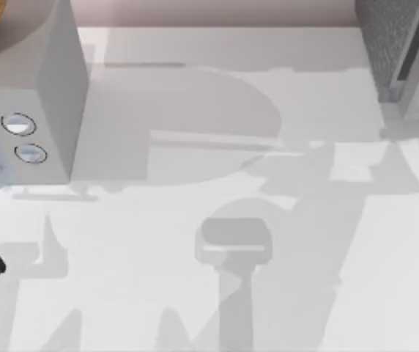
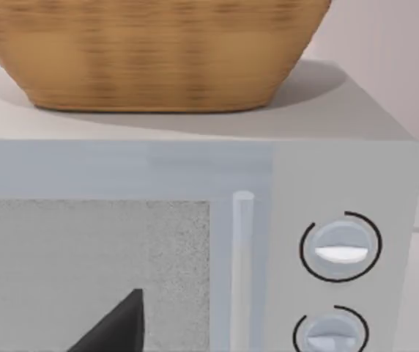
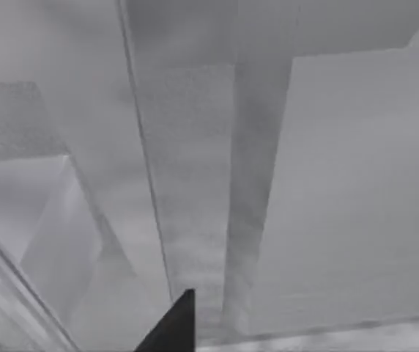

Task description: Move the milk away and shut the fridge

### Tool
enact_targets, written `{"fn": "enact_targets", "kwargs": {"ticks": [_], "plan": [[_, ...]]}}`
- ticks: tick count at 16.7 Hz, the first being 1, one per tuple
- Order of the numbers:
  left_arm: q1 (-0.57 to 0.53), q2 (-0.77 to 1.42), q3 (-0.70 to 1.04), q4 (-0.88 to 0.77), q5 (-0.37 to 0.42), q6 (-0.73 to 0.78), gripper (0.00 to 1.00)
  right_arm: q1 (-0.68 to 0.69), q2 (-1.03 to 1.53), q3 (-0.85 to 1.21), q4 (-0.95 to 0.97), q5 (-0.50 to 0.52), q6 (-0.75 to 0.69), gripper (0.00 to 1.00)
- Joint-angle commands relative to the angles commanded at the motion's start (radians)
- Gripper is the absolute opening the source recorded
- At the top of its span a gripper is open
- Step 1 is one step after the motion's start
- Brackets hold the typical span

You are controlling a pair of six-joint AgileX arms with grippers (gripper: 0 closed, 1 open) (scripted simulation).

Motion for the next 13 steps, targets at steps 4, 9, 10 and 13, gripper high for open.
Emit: {"fn": "enact_targets", "kwargs": {"ticks": [4, 9, 10, 13], "plan": [[0.000, 0.000, 0.000, 0.000, 0.000, 0.000, 1.00, 0.004, 0.054, 0.070, -0.010, -0.001, -0.003, 1.00], [0.000, 0.000, 0.000, 0.000, 0.000, 0.000, 1.00, 0.007, 0.223, 0.285, -0.051, 0.005, -0.005, 1.00], [0.000, 0.000, 0.000, 0.000, 0.000, 0.000, 1.00, 0.007, 0.257, 0.327, -0.061, 0.006, -0.004, 1.00], [0.000, 0.000, 0.000, 0.000, 0.000, 0.000, 1.00, 0.005, 0.336, 0.424, -0.085, 0.009, 0.002, 1.00]]}}
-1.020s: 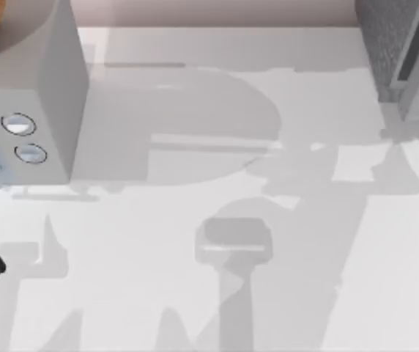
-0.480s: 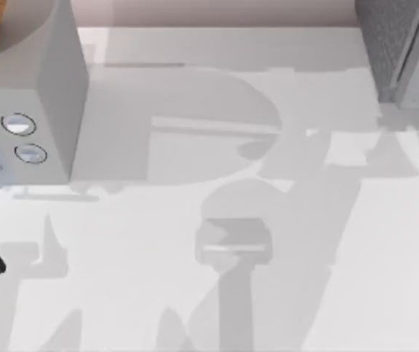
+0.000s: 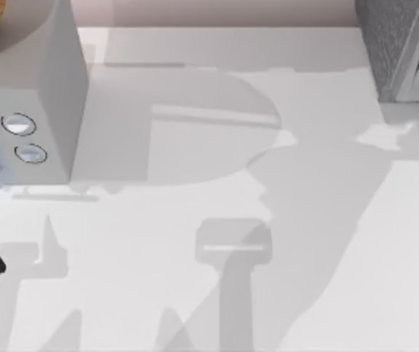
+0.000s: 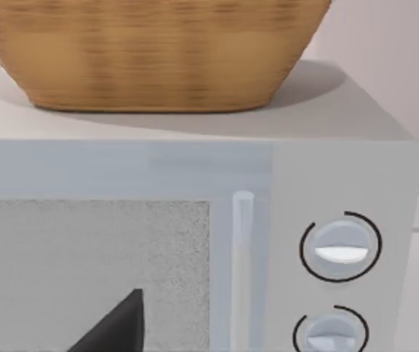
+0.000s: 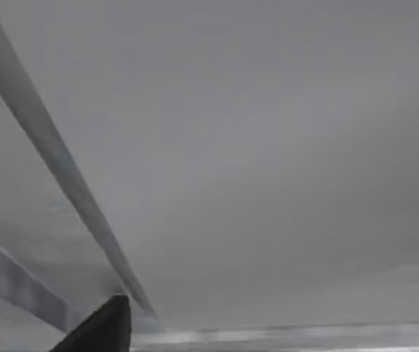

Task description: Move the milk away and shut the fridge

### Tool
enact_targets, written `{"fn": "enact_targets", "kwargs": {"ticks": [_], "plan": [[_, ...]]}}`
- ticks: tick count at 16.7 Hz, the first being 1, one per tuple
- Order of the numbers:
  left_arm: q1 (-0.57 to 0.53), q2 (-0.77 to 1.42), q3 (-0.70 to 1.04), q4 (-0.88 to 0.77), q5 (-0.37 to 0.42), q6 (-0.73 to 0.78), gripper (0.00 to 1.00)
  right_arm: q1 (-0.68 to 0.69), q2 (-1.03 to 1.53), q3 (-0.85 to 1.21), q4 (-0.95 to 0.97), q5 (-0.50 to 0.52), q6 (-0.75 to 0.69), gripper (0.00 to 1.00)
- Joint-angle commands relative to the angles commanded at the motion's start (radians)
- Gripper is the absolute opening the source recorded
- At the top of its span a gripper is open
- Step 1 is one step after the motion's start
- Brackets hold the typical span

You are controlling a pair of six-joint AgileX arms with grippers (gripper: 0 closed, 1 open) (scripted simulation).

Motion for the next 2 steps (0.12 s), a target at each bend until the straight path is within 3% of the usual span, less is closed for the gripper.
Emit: {"fn": "enact_targets", "kwargs": {"ticks": [2], "plan": [[0.000, 0.000, 0.000, 0.000, 0.000, 0.000, 1.00, -0.001, 0.021, 0.024, -0.007, 0.000, 0.002, 1.00]]}}
